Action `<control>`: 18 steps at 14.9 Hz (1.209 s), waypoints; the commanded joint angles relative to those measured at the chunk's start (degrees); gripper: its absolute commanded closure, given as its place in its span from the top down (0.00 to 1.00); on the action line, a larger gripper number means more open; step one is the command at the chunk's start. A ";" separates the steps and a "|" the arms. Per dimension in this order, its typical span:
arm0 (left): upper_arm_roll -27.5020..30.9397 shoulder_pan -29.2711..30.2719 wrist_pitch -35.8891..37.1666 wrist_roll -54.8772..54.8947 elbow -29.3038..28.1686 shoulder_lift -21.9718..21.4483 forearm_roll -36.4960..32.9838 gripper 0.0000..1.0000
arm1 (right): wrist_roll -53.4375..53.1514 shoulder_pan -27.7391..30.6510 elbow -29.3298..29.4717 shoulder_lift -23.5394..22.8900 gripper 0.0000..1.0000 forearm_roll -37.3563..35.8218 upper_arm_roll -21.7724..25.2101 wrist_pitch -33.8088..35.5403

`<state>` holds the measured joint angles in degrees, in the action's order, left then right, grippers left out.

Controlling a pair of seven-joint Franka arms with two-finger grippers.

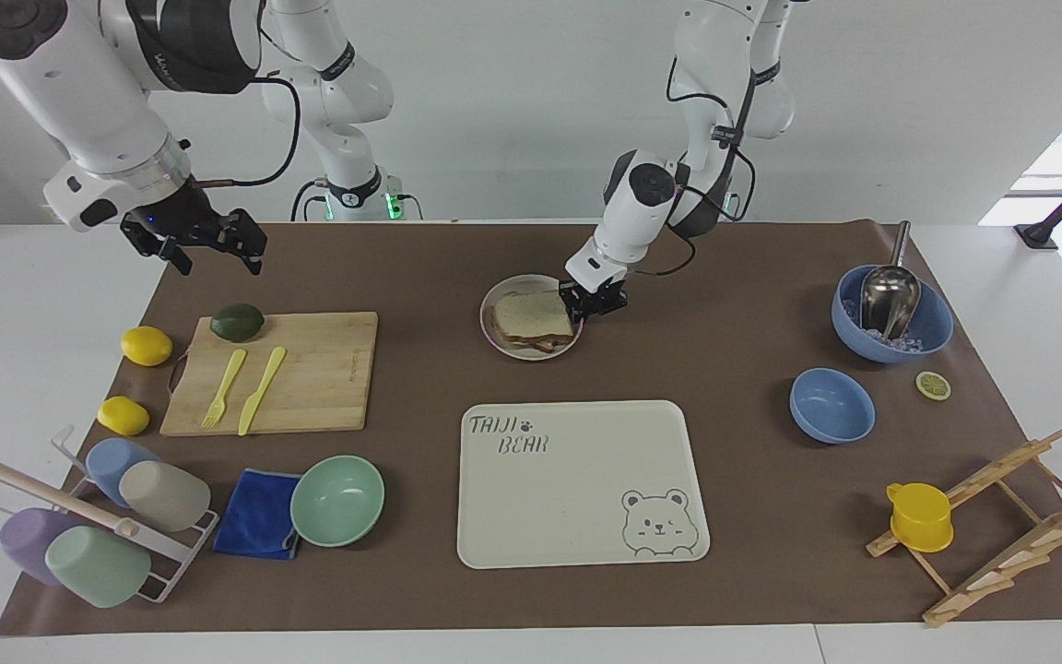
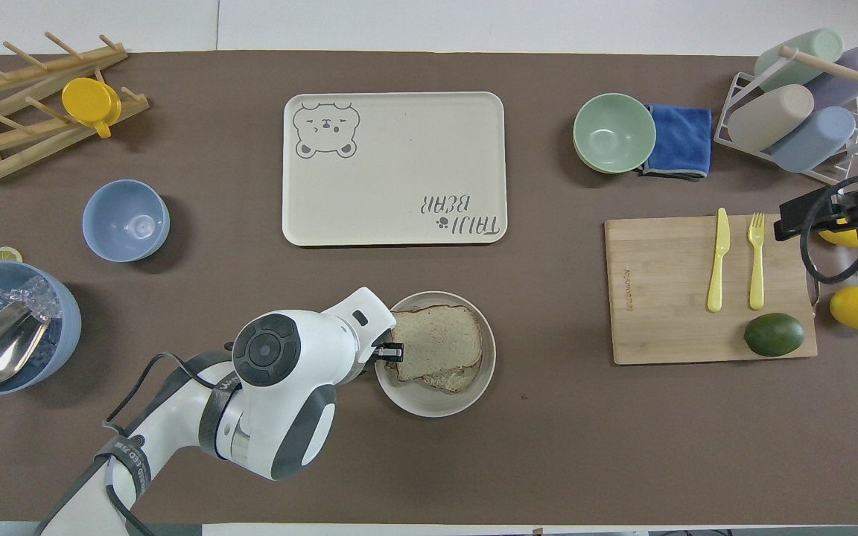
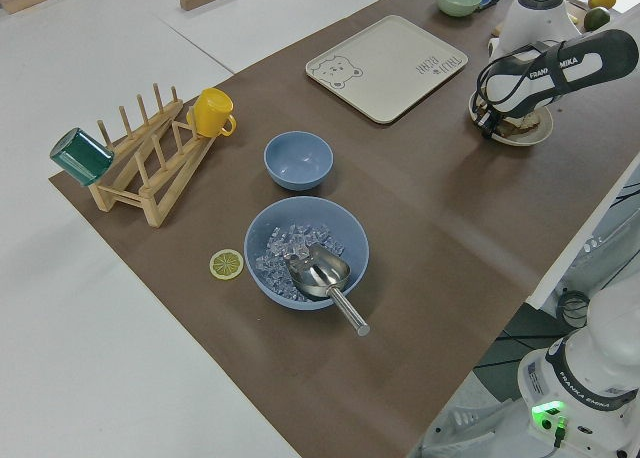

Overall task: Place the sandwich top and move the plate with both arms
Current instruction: 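Slide the plate with the left gripper onto the bear-print tray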

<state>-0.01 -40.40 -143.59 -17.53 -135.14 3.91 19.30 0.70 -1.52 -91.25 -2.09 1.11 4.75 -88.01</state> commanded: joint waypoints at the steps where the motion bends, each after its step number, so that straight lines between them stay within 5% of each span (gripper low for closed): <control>1: 0.80 -0.55 -0.64 -0.13 -0.30 0.75 0.39 0.00 | 1.06 0.82 -1.56 1.30 1.00 0.38 -0.45 -0.67; 6: 0.89 2.69 7.43 0.31 3.82 -0.22 0.39 0.00 | 1.06 0.82 -1.56 1.30 1.00 0.38 -0.45 -0.76; 12: 0.98 9.45 20.87 0.40 15.14 -0.32 0.39 0.00 | 1.06 0.82 -1.56 1.30 1.00 0.38 -0.45 -0.76; 18: 0.98 17.98 26.69 -0.22 34.81 10.39 2.94 0.00 | 1.06 0.82 -1.56 1.30 1.00 0.38 -0.45 -0.67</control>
<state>1.36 -25.39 -120.60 -17.54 -110.11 7.69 20.68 0.70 -1.52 -91.28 -2.07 1.11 4.75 -88.01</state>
